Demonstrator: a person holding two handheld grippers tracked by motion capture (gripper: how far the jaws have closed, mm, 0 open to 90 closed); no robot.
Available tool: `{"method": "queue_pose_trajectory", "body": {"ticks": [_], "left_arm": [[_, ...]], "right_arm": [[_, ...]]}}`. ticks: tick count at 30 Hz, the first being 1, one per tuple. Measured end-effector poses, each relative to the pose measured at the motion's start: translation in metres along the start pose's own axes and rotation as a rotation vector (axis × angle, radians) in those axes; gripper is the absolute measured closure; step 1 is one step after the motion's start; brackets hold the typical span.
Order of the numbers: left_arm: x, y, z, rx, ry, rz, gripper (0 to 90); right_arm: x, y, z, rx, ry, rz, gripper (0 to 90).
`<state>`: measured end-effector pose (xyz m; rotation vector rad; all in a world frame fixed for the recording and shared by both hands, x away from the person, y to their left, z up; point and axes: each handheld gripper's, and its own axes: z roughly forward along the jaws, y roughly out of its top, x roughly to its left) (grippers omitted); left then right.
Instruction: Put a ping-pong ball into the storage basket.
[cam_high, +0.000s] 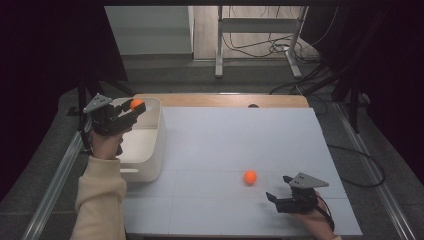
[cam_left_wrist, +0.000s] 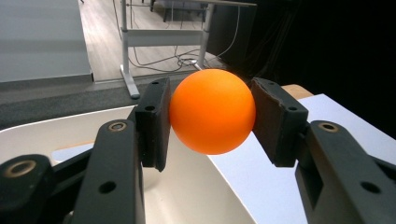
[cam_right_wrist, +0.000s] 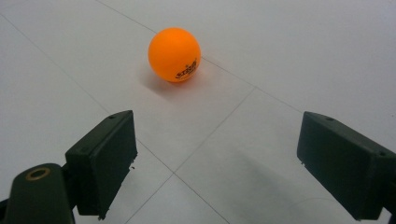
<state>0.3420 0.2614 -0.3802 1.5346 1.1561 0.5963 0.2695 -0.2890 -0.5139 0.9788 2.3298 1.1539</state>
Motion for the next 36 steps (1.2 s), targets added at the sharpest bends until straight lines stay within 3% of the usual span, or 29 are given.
{"method": "queue_pose_trajectory", "body": {"ticks": [8, 12, 18, 26, 36], "left_arm": [[0.002, -0.003, 0.005, 0.029, 0.024, 0.008, 50.0], [0.005, -0.004, 0.009, 0.057, 0.057, 0.011, 49.9], [0.011, -0.007, 0.014, 0.088, 0.079, -0.013, 49.9], [0.014, -0.006, 0.023, 0.125, 0.095, -0.016, 49.9], [0.02, -0.002, 0.045, 0.279, 0.141, -0.009, 49.9]], "right_arm": [[0.0, 0.0, 0.0, -0.002, -0.002, -0.001, 12.5], [0.0, 0.0, 0.001, 0.005, -0.004, -0.003, 12.5], [0.0, 0.0, 0.0, 0.003, -0.005, -0.003, 12.5], [0.0, 0.0, 0.0, -0.003, -0.006, 0.005, 12.6], [0.001, 0.001, 0.0, -0.009, -0.001, -0.005, 12.6]]}}
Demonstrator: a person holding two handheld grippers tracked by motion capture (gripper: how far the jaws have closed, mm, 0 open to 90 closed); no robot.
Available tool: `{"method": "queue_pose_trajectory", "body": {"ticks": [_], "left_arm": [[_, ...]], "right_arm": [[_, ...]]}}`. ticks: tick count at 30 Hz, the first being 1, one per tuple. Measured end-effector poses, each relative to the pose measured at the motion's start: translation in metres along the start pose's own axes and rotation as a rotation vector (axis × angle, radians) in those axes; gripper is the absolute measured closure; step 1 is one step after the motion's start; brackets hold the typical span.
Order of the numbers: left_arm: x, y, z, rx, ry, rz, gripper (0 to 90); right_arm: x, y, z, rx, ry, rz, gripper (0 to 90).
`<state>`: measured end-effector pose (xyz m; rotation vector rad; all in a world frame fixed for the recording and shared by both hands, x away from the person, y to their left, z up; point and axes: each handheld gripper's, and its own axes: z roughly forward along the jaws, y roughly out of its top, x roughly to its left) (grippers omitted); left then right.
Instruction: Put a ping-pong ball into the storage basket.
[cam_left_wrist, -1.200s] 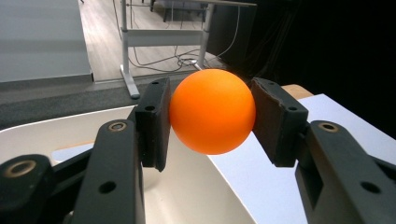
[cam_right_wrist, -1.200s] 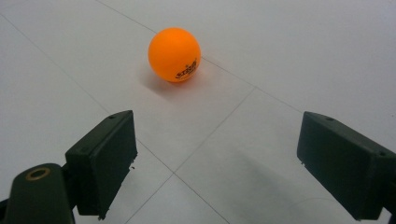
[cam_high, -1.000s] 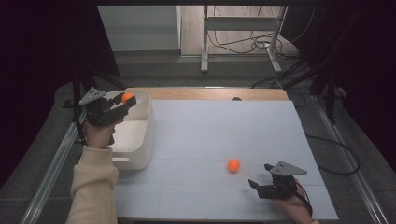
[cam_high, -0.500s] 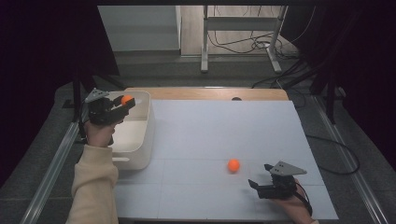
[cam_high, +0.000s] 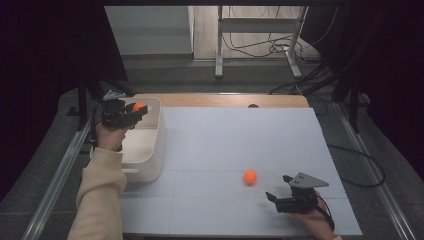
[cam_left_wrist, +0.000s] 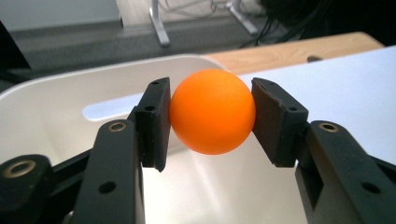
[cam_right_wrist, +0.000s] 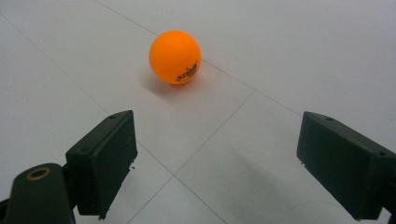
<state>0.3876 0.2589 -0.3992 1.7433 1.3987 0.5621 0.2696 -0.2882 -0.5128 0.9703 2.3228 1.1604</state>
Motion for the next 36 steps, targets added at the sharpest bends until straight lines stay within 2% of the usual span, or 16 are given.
{"method": "queue_pose_trajectory", "body": {"ticks": [4, 6, 22, 24, 25, 26, 28, 31, 33, 36], "left_arm": [[0.003, -0.002, 0.009, 0.048, 0.0, -0.006, 49.7], [0.002, -0.002, 0.011, 0.051, -0.002, -0.003, 49.7], [0.001, -0.002, 0.006, 0.028, -0.007, 0.009, 48.6], [0.0, -0.002, 0.004, 0.006, -0.012, 0.013, 44.2], [0.0, -0.002, 0.004, 0.006, -0.012, 0.013, 39.0], [-0.002, -0.002, 0.001, -0.017, -0.003, 0.009, 31.5], [-0.003, -0.002, -0.001, -0.028, -0.006, 0.002, 22.9], [-0.007, -0.002, -0.009, -0.049, -0.052, 0.007, 19.1], [-0.008, -0.002, -0.011, -0.053, -0.059, 0.015, 18.5], [-0.015, -0.005, -0.017, -0.077, -0.094, 0.038, 18.4]], "right_arm": [[0.0, 0.0, 0.0, 0.0, 0.003, -0.001, 12.6], [0.0, 0.0, 0.0, -0.001, 0.003, 0.001, 12.7], [0.0, 0.0, 0.001, 0.001, 0.0, -0.002, 12.6], [0.0, 0.0, 0.001, 0.001, 0.0, -0.002, 12.7], [0.0, 0.0, 0.001, 0.001, 0.0, -0.001, 12.6], [0.0, 0.0, 0.001, 0.001, 0.0, -0.002, 12.6], [0.0, 0.0, 0.001, 0.003, -0.001, 0.0, 12.6], [0.0, 0.0, 0.001, 0.004, -0.001, 0.001, 12.6], [0.0, 0.0, 0.001, 0.004, -0.002, -0.001, 12.6], [0.0, 0.0, 0.001, 0.007, -0.002, 0.0, 12.6]]}}
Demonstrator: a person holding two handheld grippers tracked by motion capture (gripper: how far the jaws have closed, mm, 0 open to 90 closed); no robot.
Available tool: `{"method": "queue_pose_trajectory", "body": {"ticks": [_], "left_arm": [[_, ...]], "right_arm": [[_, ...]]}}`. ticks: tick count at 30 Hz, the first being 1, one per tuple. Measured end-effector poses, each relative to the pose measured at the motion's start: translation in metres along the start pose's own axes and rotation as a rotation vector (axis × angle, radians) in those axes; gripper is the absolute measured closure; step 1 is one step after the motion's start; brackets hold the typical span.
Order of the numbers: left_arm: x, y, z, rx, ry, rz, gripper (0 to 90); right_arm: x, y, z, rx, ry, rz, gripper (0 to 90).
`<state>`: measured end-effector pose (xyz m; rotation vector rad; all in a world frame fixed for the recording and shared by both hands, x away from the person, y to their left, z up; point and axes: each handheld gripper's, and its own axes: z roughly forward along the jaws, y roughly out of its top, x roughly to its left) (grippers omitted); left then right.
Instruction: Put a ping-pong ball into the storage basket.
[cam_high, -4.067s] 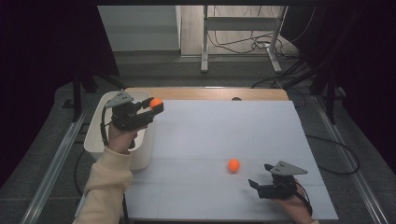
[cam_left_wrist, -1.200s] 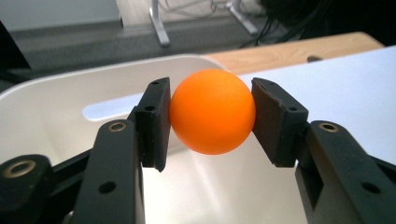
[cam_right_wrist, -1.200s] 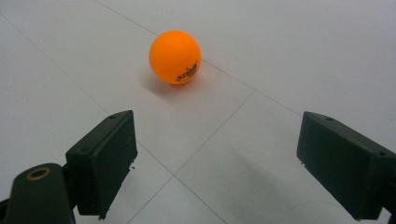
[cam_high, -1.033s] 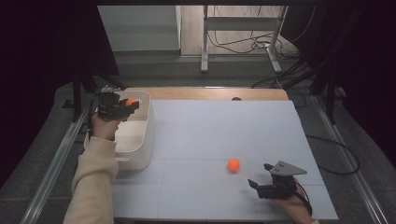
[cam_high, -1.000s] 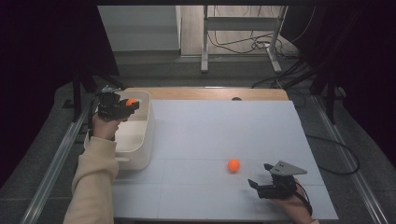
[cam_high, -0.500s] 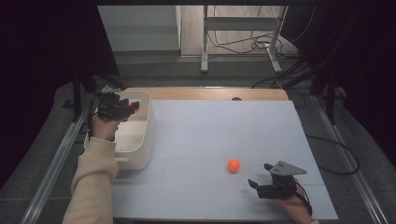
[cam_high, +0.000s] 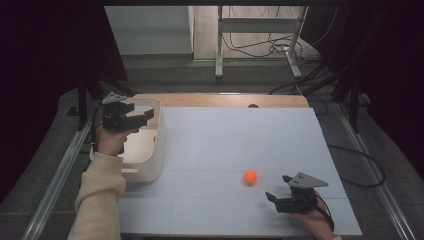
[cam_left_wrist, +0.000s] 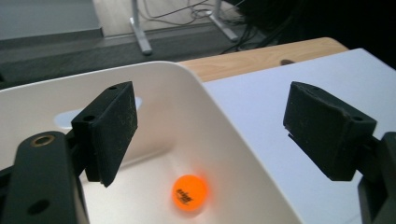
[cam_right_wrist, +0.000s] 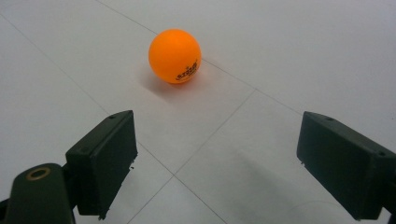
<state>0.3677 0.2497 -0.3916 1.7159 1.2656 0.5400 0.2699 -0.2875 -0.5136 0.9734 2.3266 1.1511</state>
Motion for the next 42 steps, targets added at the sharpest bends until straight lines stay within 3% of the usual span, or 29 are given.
{"method": "queue_pose_trajectory", "body": {"ticks": [11, 14, 19, 21, 26, 31, 42], "left_arm": [[-0.014, -0.001, -0.005, -0.037, -0.051, 0.041, 18.1], [-0.019, -0.002, -0.005, -0.048, -0.101, 0.04, 18.1], [-0.026, -0.001, -0.006, -0.059, -0.126, 0.05, 18.2], [-0.03, -0.001, -0.007, -0.067, -0.164, 0.049, 18.2], [-0.035, 0.0, -0.007, -0.073, -0.2, 0.052, 18.2], [-0.041, -0.002, -0.007, -0.079, -0.28, 0.041, 18.3], [-0.048, -0.003, -0.005, -0.07, -0.315, 0.064, 18.5]], "right_arm": [[0.0, 0.0, -0.001, -0.005, -0.001, 0.001, 12.6], [0.0, 0.0, -0.002, -0.006, 0.001, -0.001, 12.7], [0.0, 0.001, -0.001, -0.007, 0.003, -0.001, 12.7], [0.0, 0.001, -0.001, -0.008, 0.005, -0.001, 12.7], [0.0, 0.001, -0.002, -0.012, 0.005, 0.0, 12.7], [-0.001, 0.002, -0.001, -0.013, 0.002, 0.006, 12.7], [-0.001, 0.001, -0.001, -0.007, -0.004, 0.013, 12.6]]}}
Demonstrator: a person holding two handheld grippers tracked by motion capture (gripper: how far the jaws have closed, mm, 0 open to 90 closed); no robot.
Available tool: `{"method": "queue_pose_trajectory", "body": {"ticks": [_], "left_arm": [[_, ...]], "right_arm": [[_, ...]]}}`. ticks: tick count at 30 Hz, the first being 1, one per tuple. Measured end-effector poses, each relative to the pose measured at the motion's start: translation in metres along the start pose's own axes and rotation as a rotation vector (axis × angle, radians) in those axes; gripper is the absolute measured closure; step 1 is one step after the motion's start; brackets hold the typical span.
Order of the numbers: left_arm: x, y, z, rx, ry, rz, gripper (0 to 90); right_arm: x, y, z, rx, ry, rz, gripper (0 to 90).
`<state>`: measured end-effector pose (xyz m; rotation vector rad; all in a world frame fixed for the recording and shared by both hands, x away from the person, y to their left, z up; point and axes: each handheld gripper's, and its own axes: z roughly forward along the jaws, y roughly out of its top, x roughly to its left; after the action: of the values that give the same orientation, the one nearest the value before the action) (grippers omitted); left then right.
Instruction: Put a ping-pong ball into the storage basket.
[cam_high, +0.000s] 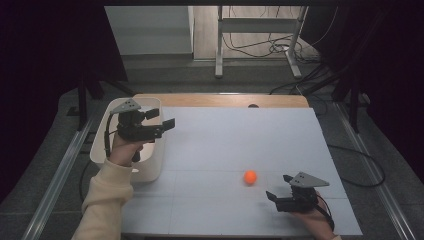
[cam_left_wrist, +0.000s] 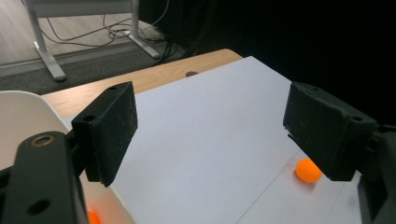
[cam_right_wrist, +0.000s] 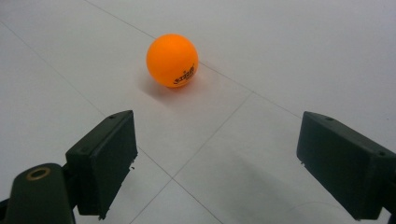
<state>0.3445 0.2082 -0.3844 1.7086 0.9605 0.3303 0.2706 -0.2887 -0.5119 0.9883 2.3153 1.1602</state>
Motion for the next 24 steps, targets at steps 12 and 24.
{"method": "queue_pose_trajectory", "body": {"ticks": [12, 24], "left_arm": [[-0.011, -0.002, 0.006, 0.017, -0.055, 0.017, 18.5], [-0.024, -0.006, 0.019, 0.046, -0.108, 0.035, 18.6]], "right_arm": [[0.0, 0.001, 0.001, -0.01, 0.007, -0.004, 12.8], [0.0, 0.001, 0.002, -0.002, 0.006, -0.018, 12.7]]}}
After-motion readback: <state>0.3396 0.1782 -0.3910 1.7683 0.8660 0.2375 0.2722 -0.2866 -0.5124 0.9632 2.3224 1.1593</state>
